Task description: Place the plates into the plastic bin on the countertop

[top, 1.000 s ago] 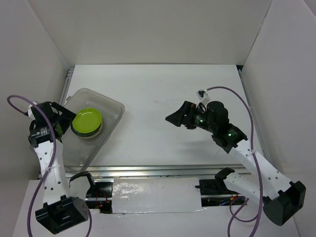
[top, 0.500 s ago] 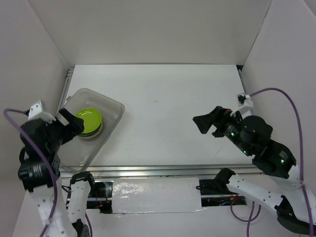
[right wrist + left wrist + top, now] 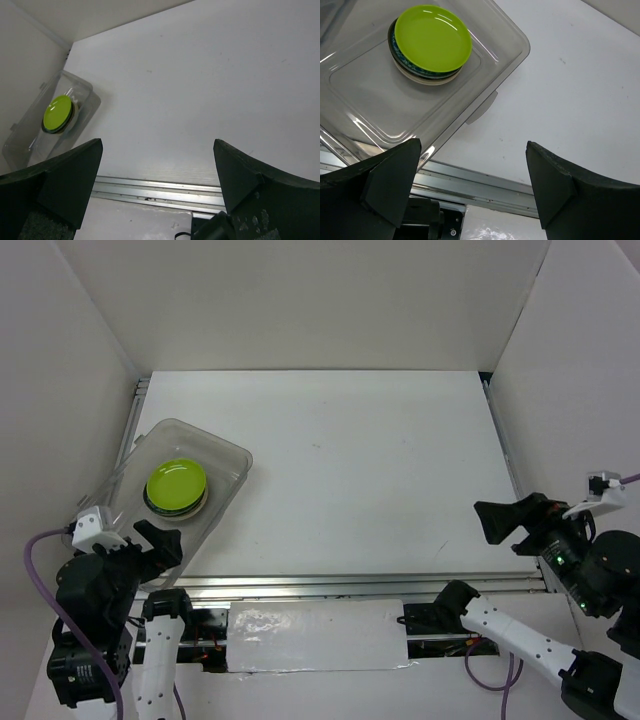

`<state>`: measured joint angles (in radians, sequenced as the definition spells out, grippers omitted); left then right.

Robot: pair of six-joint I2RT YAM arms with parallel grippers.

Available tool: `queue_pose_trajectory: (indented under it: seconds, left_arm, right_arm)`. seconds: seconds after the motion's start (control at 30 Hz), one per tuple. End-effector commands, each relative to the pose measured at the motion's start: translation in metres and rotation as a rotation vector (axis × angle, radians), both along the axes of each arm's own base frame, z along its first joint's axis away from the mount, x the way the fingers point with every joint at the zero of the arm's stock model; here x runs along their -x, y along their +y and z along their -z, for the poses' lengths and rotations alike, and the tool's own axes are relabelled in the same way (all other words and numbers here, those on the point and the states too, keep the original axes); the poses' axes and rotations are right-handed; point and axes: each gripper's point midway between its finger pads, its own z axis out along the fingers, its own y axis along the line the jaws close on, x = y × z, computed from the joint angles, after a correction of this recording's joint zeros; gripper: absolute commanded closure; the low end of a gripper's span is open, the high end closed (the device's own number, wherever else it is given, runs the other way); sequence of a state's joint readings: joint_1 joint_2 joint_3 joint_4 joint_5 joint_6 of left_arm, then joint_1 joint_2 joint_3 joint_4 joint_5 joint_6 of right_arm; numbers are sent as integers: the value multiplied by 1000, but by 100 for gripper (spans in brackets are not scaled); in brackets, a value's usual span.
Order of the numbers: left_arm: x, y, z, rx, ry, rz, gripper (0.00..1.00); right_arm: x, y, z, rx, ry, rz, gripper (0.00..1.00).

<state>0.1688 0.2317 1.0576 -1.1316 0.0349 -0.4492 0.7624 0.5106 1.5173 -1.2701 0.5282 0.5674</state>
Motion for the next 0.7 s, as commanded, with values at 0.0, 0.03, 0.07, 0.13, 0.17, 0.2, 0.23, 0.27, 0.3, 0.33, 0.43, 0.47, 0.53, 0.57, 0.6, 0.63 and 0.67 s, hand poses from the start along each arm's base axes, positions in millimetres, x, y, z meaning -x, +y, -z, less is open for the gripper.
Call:
queue_pose_trajectory:
  seconds: [0.0,0.03,0.07,0.13,0.17,0.2,0.23,0.27,0.3,0.33,0.43,0.47,0.53,0.57,0.6,0.63,0.67]
  left_arm:
    - [3,9,-23,-27,-66,-50,1]
    - [4,10,-24,-28,-67,-56,1]
    - [4,10,-24,-28,-73,-56,1]
    - [4,12,-23,-26,-78,-69,1]
    - [4,12,-19,-22,-74,-69,1]
    - [3,11,-18,-21,-74,-66,1]
    - [3,11,-17,-21,-76,-64,1]
    - [3,12,-14,-21,-73,-67,1]
    - [2,12,-13,-19,-73,-68,1]
    - [2,11,-13,-18,-73,-65,1]
    - [1,11,-15,-19,-70,-63,1]
    - [1,11,-14,-20,-67,-64,1]
    - [0,11,-13,-21,-65,-61,1]
    - [-1,11,-13,-18,-64,-60,1]
    - [-1,11,-13,-21,-64,-56,1]
    - [-1,10,-13,-19,-64,-55,1]
    - [-1,10,-13,-19,-62,-53,1]
  right_arm:
    - [16,-25,21,110,41,36,0]
    - [19,-26,24,112,39,33,0]
    - [21,-26,25,107,31,28,0]
    - [27,-29,27,91,5,25,0]
    - [31,-30,27,78,-7,15,0]
    - [32,-31,27,76,-12,13,0]
    - [33,-32,27,77,-11,16,0]
    - [35,-33,27,71,-13,17,0]
    - [35,-34,27,75,-11,23,0]
    - [37,-36,26,64,-15,23,0]
    - [41,-38,23,54,-20,23,0]
    - [44,-40,23,48,-23,23,0]
    - [46,-42,22,41,-28,27,0]
    - [47,-43,22,40,-29,29,0]
    - [47,-43,22,39,-29,31,0]
    - [47,-43,22,37,-29,34,0]
    - [47,-43,23,35,-28,36,0]
